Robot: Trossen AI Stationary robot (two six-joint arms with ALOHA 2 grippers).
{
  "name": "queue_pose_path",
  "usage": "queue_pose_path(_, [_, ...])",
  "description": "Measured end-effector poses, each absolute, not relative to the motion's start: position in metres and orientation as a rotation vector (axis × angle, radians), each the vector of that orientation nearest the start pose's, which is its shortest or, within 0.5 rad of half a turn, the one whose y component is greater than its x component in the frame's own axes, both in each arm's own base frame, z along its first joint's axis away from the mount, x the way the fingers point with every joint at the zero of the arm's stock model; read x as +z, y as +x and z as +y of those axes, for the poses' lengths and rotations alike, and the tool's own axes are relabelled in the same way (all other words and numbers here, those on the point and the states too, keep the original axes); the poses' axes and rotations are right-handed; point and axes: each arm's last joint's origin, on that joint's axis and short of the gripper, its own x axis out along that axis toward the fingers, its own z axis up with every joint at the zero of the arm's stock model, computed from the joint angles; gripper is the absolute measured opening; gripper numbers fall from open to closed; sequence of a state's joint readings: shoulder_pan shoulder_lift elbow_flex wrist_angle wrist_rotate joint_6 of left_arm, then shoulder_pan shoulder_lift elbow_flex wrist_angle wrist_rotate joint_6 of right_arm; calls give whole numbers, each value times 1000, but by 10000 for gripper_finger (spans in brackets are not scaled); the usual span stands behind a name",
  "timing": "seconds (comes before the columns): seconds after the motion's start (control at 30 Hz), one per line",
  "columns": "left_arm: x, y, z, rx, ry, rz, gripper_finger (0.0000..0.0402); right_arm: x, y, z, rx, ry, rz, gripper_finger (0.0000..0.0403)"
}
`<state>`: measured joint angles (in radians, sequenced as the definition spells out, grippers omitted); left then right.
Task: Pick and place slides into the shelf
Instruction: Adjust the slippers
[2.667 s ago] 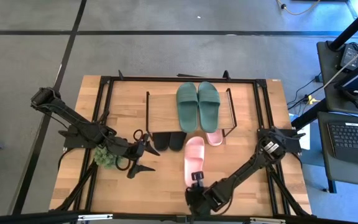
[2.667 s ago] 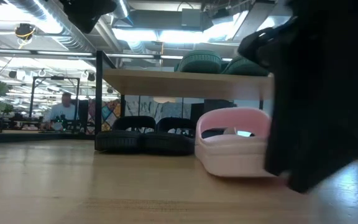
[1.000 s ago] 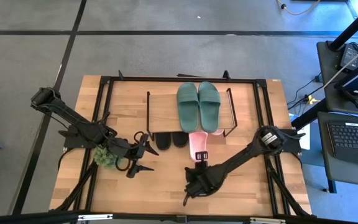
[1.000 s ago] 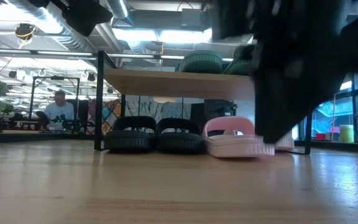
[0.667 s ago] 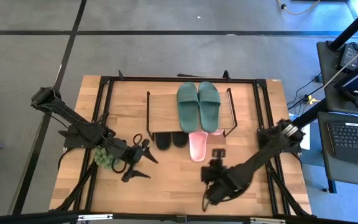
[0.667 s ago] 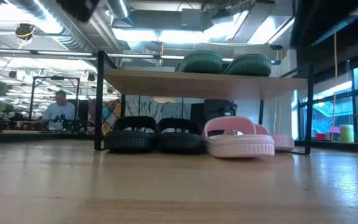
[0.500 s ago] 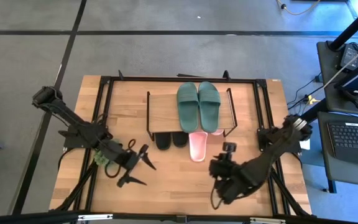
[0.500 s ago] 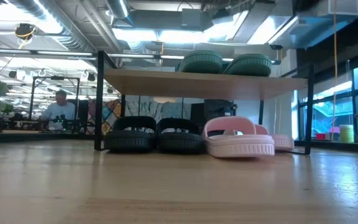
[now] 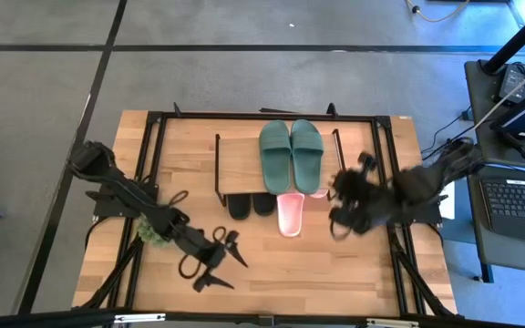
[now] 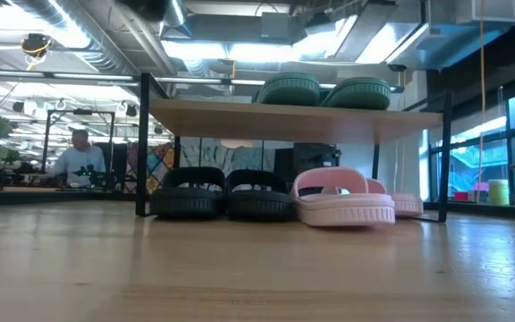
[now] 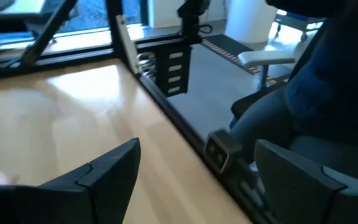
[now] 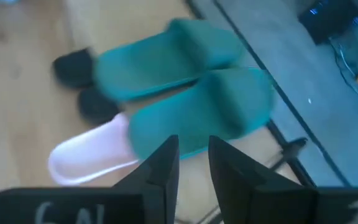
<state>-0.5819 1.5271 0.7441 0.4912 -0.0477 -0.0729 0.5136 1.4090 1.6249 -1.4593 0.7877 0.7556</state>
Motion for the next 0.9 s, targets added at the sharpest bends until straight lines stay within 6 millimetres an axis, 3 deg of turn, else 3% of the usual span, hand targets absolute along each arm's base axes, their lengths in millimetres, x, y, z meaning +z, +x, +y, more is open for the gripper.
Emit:
queue_pose_path(0.17, [213,294,-192,-529,46,286,306,412,195,56,-667,30,752,89])
queue_pose_path(0.33, [210,311,-199,-415,58,314,306,423,183,27,-762,38,715,89])
queue_pose_path(0.63, [196,326,-189,-295,-25,341,306,425,181,12,-881,169,623,89])
queue_pose_path(0.9, [192,334,-179,-257,-56,336,306,437,178,-44,-999,287,616,89])
